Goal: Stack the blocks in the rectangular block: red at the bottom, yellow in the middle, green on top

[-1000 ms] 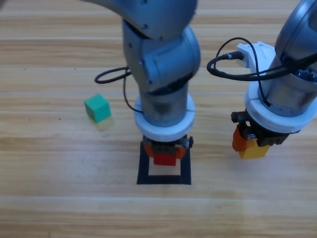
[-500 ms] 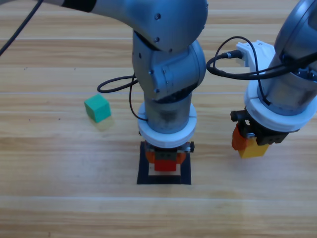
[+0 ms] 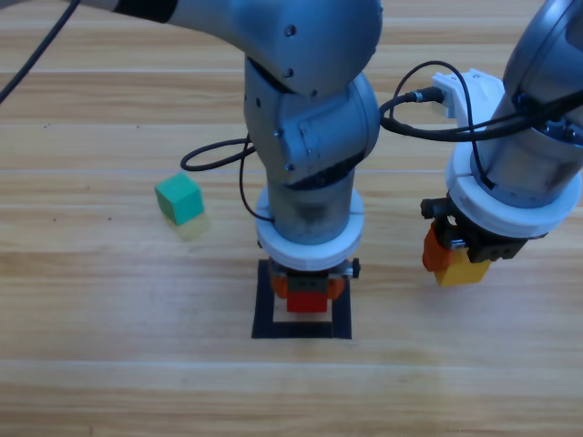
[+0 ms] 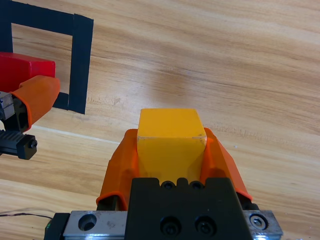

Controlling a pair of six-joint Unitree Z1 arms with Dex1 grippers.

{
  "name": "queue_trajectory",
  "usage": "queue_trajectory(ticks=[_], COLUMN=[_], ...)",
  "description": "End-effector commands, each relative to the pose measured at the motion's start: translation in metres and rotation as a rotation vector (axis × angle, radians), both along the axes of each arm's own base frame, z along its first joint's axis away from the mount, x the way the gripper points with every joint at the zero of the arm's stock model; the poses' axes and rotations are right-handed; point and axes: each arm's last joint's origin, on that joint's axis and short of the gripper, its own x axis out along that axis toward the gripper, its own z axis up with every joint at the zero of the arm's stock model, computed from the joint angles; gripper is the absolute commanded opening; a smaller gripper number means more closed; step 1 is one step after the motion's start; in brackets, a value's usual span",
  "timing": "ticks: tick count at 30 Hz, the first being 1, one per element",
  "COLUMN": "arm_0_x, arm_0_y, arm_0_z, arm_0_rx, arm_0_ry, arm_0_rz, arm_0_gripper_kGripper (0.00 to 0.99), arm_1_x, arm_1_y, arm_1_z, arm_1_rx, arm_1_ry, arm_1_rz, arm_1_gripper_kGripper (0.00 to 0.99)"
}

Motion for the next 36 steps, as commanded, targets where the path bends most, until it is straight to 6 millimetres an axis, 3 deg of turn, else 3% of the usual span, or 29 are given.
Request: queue_trajectory(ticks=[1, 10, 36], arm_0_x=[-0.006, -0.008, -0.007], arm_0_y=[-0.004, 0.002, 0.001], arm_0_z=[-0.024, -0.034, -0.037], arm_0_rx=[0.037, 0.036, 0.034], arm_0_ry=[0.005, 0.001, -0.017], arm_0_rz=[-0.007, -0.018, -0.009], arm_0_gripper_kGripper=[0.066, 0.064, 0.067], arm_1_x=[0.0, 0.0, 0.0], arm_1_y=[0.005, 0.005, 0.005], arm_1_z=[-0.015, -0.015, -0.014], arm_1_rx=[-0.05, -0.049, -0.05], arm_1_ry=[0.031, 0.029, 0.025], arm_1_rz=[0.014, 0.014, 0.017], arm_1_gripper_kGripper=[0.0, 0.0, 0.0])
